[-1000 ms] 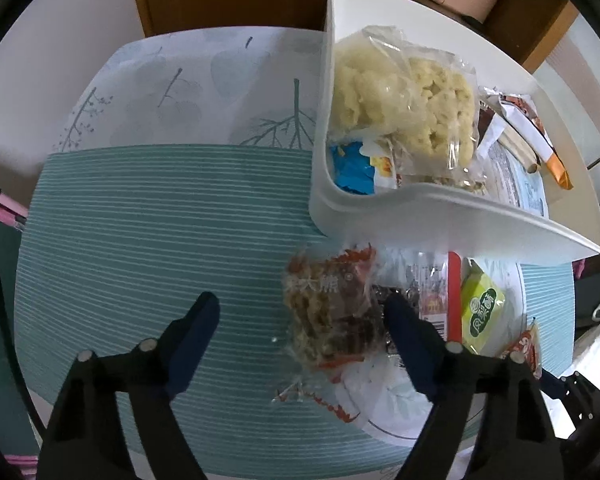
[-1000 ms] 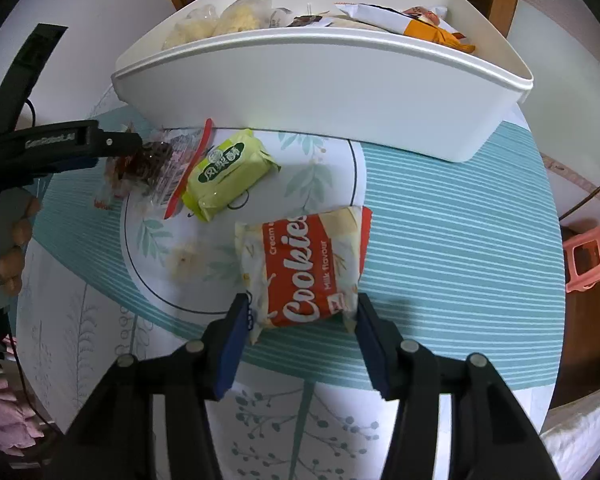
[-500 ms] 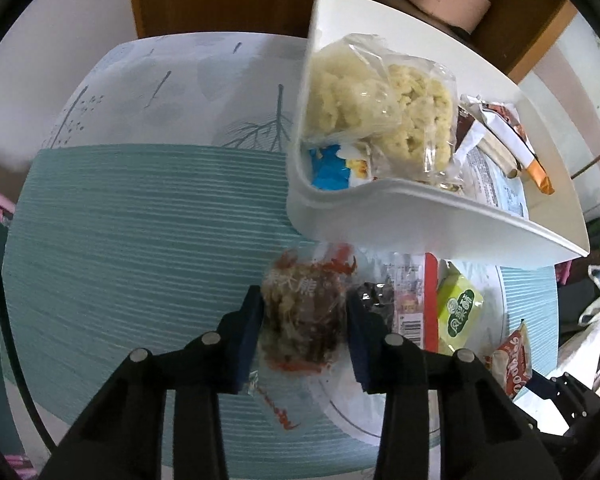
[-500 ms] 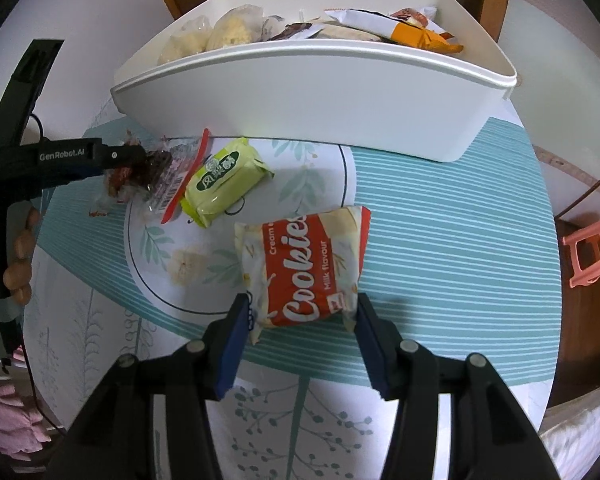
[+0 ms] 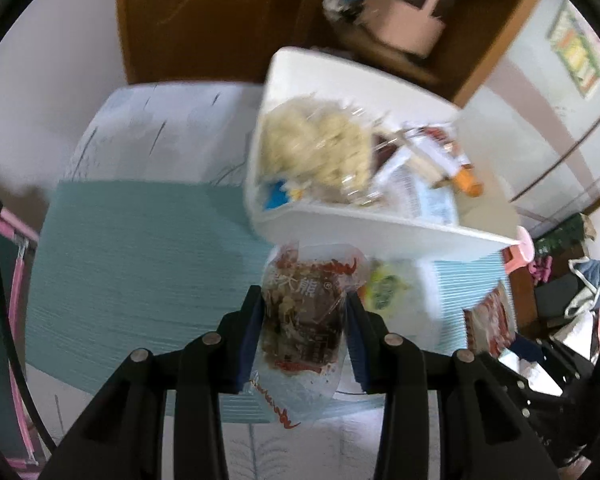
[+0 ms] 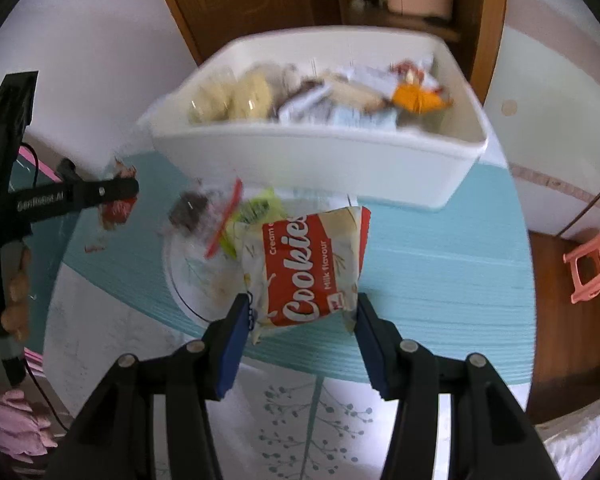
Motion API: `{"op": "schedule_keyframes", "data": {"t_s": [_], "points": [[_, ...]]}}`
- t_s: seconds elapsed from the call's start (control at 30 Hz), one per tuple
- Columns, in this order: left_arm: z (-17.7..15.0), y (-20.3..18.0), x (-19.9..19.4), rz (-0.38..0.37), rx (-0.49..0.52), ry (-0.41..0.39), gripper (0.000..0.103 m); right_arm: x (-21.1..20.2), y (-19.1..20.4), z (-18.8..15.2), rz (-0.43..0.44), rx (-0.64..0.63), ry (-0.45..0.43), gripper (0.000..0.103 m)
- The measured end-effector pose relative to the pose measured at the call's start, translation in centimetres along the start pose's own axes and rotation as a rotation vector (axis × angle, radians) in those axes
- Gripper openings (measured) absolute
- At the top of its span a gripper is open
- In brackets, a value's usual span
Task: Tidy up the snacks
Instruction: 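Carry both packs over the white tray and open both tools to drop them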
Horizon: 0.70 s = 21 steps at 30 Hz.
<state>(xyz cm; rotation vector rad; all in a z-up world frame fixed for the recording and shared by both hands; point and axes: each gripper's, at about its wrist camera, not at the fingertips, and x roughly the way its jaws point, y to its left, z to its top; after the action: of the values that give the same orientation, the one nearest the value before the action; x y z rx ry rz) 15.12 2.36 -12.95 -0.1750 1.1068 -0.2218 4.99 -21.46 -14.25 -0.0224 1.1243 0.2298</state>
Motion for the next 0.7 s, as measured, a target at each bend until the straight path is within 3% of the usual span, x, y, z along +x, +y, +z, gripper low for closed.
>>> {"op": "schedule_keyframes", "data": {"t_s": [0.37,0.53,0.7], "points": [[5.3,-5.8,-7.6,-0.063,0.125,-0.164,0.038,-9.9,0.0,7.2,-0.027,0.016,-0.308,0.052],[8.4,-8.2,-10.4,-0.048,0.179,-0.236,0.038,-13.7,-0.5,9.6,-0.05,0.023,-0.435,0.052],[11.3,-10.1,-11.4,-0.017,0.201,-0.284,0.038,-15.4,-1.2,12.1,-0.075,0.046,-0.506,0.052]]}}
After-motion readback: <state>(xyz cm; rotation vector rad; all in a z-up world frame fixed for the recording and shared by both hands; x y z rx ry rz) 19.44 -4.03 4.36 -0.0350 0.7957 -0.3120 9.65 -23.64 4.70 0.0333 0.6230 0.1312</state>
